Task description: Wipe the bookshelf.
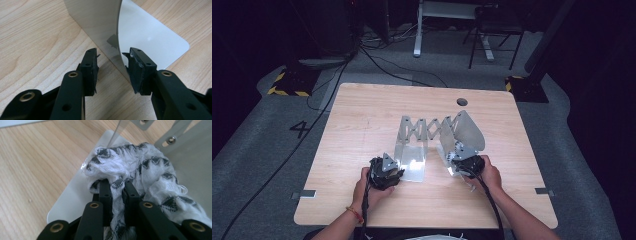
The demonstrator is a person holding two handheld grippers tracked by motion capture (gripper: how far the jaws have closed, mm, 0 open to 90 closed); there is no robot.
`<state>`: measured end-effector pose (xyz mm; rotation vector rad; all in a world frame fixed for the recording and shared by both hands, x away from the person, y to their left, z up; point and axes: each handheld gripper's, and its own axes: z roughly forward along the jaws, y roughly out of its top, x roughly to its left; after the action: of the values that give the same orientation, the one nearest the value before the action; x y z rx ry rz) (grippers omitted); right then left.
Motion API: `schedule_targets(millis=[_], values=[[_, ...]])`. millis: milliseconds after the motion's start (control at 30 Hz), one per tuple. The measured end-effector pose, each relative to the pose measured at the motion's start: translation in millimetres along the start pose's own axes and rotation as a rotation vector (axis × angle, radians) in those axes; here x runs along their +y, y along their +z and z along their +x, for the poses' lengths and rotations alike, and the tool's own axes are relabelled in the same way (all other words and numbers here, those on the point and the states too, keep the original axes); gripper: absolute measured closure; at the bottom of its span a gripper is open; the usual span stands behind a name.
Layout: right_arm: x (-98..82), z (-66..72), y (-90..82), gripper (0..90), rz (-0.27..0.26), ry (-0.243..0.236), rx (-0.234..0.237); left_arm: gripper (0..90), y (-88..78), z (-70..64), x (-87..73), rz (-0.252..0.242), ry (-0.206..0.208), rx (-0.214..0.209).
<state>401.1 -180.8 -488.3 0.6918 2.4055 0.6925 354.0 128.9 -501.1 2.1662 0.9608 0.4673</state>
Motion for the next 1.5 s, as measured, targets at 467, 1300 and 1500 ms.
schedule_targets(millis=[467,1300,1500], values=[[2.5,-7.6,-47.5,81.4,-0.124,-0.012,-0.135,59.8,0.0,1.2,0.0,0.002,-0.006,-0.011],[12.7,-20.8,-79.3,81.4,-0.254,0.01,-0.249,59.8,-0.1,0.6,0.0,0.002,0.0,-0.005],[5.9,-13.0,-57.4,81.4,-0.186,-0.009,-0.206,59.8,-0.2,0.3,0.0,0.002,0.003,-0.003]])
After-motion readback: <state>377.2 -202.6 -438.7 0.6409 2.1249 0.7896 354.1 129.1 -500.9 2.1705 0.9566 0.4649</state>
